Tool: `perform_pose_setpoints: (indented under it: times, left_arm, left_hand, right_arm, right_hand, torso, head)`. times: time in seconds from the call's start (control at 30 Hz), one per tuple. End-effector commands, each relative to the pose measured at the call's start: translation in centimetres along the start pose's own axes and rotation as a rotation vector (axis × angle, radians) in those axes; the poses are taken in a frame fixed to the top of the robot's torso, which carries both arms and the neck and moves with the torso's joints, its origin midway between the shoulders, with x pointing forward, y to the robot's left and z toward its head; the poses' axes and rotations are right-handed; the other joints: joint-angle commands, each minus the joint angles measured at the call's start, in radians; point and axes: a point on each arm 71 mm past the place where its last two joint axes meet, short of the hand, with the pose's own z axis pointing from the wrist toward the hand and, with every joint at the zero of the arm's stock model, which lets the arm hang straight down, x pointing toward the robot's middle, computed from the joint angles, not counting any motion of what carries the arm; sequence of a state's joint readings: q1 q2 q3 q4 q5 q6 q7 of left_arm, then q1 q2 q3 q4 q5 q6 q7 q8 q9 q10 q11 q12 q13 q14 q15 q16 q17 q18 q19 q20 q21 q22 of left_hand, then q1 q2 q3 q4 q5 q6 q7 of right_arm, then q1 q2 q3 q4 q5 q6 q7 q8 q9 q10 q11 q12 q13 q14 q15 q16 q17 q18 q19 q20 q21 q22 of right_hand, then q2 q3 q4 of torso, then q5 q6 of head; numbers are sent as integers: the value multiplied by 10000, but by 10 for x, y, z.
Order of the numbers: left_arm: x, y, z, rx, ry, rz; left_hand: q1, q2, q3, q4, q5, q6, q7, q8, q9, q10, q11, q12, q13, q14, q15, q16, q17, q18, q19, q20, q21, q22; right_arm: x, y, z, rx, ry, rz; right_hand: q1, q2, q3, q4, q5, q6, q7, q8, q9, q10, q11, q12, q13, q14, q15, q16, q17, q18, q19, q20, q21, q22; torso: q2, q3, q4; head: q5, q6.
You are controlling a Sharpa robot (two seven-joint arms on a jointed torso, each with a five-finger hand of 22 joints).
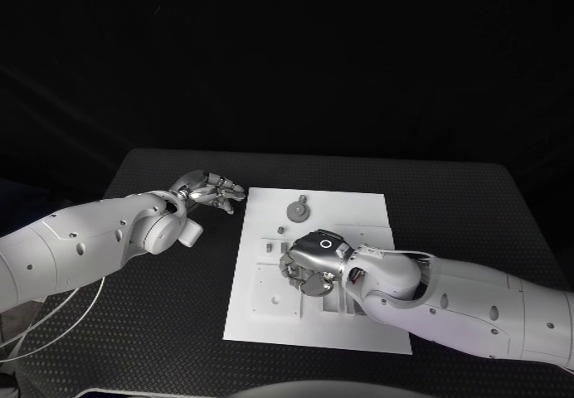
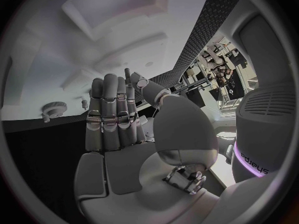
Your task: Assemble the parts on the task board
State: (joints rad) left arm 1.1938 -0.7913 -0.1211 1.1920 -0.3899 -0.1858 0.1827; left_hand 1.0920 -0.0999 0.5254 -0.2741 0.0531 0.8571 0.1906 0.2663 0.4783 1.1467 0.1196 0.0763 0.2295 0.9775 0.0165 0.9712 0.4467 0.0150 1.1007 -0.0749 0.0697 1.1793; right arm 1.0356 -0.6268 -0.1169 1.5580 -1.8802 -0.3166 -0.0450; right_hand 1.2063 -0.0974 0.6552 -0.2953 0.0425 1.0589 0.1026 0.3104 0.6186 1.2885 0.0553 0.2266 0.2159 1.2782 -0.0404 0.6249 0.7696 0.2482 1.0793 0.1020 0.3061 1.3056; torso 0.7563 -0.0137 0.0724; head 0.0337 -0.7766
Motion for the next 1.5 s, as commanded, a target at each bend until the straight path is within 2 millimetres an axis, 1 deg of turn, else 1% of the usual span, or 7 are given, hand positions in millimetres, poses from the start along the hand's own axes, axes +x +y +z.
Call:
perform_pose_setpoints:
  times: [0.03, 0.27, 0.43, 0.53, 0.7, 1.07, 1.5]
  left_arm:
    - [2, -2, 1, 86, 159, -87]
    - [2, -2, 1, 88, 164, -87]
    - [2, -1, 1, 82, 162, -86]
    - [2, -1, 1, 79, 167, -87]
    - [2, -1, 1, 78, 172, -88]
    - [1, -1, 0, 41, 185, -90]
    - [0, 0, 0, 66, 113, -78]
  left_hand:
    - [-86, 41, -67, -4, 20, -60, -26, 31, -16, -6, 59, -40, 17, -24, 30, -33, 12, 136, -28, -31, -34, -13]
    - [-88, 43, -69, -4, 20, -61, -26, 32, -17, -6, 59, -40, 19, -23, 30, -36, 15, 135, -28, -32, -34, -19]
    - [-89, 44, -71, -4, 20, -62, -26, 33, -18, -7, 59, -39, 21, -22, 30, -38, 17, 135, -27, -32, -33, -23]
    - [-90, 45, -72, -4, 20, -62, -26, 34, -18, -7, 59, -39, 21, -22, 30, -39, 18, 134, -27, -32, -33, -25]
    - [-92, 45, -74, -4, 20, -63, -25, 34, -18, -9, 60, -40, 22, -22, 30, -41, 20, 134, -27, -32, -33, -28]
    - [-95, 46, -78, -4, 20, -65, -25, 36, -20, -13, 61, -41, 24, -21, 31, -46, 24, 133, -27, -32, -33, -38]
    - [-91, 49, -79, -8, 21, -66, -25, 40, -21, -13, 60, -39, 29, -18, 30, -51, 31, 133, -26, -34, -31, -48]
  right_arm:
    - [1, 0, 1, -152, 5, -245]
    - [6, 0, 2, -154, 38, -266]
    - [8, 0, 2, -126, 61, -241]
    - [8, 0, 3, -136, 62, -232]
    - [8, 1, 3, -153, 79, -218]
    - [8, 1, 0, -132, 75, -159]
    - [7, 0, -2, -111, 44, -166]
  right_hand:
    - [73, 6, 39, 15, 60, 49, -45, 40, 11, 55, -26, -69, 14, -16, -85, 38, 12, 136, 92, 5, 28, 9]
    - [76, 3, 38, 15, 60, 48, -45, 39, 16, 57, -26, -74, 18, -17, -86, 40, 13, 136, 95, 4, 26, 13]
    - [79, 3, 39, 15, 60, 47, -45, 39, 20, 58, -26, -79, 21, -17, -86, 42, 14, 136, 97, 3, 24, 16]
    - [79, 4, 39, 16, 60, 47, -45, 39, 21, 59, -26, -81, 23, -18, -86, 42, 14, 136, 98, 3, 22, 17]
    - [77, 2, 37, 17, 59, 47, -45, 39, 24, 61, -25, -84, 25, -18, -86, 44, 15, 136, 100, 4, 21, 19]
    - [74, 5, 36, 16, 60, 46, -45, 38, 32, 66, -26, -92, 32, -17, -87, 47, 17, 136, 105, 3, 17, 25]
    - [81, 2, 37, 15, 60, 45, -46, 37, 41, 70, -28, -102, 40, -17, -90, 52, 20, 136, 111, 0, 11, 32]
  torso:
    - [-5, -8, 2]
    - [1, 0, -7]
    - [2, 2, 7]
    - [-1, -5, 5]
    - [3, 0, -4]
    - [-4, 0, -4]
    - [1, 0, -6]
  head:
    - [27, -7]
    - [52, -9]
    - [107, -21]
    - [118, -26]
    - [148, -37]
    - [167, -72]
    - [178, -74]
